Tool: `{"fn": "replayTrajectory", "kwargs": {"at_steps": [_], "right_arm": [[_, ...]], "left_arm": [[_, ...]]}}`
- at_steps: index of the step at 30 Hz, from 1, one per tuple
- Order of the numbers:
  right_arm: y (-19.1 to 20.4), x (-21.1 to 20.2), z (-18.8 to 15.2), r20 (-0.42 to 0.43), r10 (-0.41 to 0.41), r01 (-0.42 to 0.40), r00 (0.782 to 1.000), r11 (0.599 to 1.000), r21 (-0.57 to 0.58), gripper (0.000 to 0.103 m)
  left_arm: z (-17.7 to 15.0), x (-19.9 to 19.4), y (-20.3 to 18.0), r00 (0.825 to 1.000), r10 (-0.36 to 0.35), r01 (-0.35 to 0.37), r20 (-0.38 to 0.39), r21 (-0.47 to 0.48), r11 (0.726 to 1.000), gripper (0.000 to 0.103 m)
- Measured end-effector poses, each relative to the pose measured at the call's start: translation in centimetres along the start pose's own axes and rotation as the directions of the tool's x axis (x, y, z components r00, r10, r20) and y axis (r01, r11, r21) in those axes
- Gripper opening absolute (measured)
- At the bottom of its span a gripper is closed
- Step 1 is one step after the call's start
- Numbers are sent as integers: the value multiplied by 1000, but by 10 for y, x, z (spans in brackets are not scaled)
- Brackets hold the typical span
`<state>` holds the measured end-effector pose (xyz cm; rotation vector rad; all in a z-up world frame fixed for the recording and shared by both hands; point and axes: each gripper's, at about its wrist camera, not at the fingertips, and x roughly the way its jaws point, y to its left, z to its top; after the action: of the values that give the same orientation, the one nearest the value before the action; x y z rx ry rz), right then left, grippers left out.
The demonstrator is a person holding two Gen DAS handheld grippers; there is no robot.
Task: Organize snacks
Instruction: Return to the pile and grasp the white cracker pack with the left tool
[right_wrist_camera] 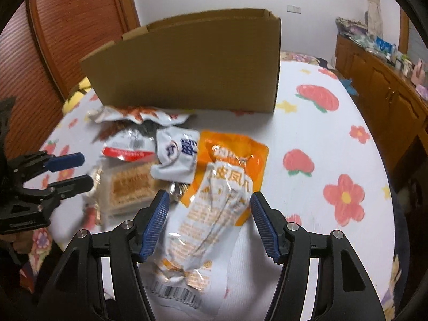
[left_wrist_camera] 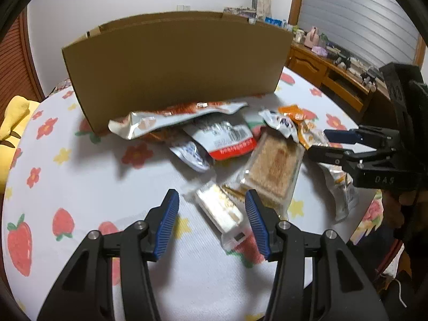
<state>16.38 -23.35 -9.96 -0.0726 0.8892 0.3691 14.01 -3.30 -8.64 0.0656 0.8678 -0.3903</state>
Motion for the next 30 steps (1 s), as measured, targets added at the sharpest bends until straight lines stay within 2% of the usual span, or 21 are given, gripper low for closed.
{"fn": "replayTrajectory", "kwargs": {"at_steps": [4, 12, 17, 22, 28, 30], "right_arm": [[-5, 2, -3, 0, 1, -1, 1000, 1000, 5, 67], [-16, -1, -7, -4, -8, 8, 1000, 1000, 31, 67], [-16, -2, -9, -1, -17, 17, 1000, 999, 31, 67], [-10, 0, -9, -3, -39, 39, 999, 999, 17, 71], [-2, 3, -10, 7, -70, 70, 997, 997, -16, 75], [0, 4, -11, 10, -82, 82, 997, 996, -26, 76]], "left_arm": [[-2, 2, 4, 1000, -3, 3, -4, -10, 1000, 52], [-10, -2, 16, 999, 35, -35, -16, 4, 999, 47], [-5, 0, 20, 999, 27, -27, -19, -6, 1000, 47], [2, 8, 13, 1000, 11, -10, -28, 23, 1000, 46], [1, 8, 14, 1000, 9, -8, -23, 36, 999, 32], [0, 6, 16, 1000, 9, -9, -18, 37, 999, 20]]}}
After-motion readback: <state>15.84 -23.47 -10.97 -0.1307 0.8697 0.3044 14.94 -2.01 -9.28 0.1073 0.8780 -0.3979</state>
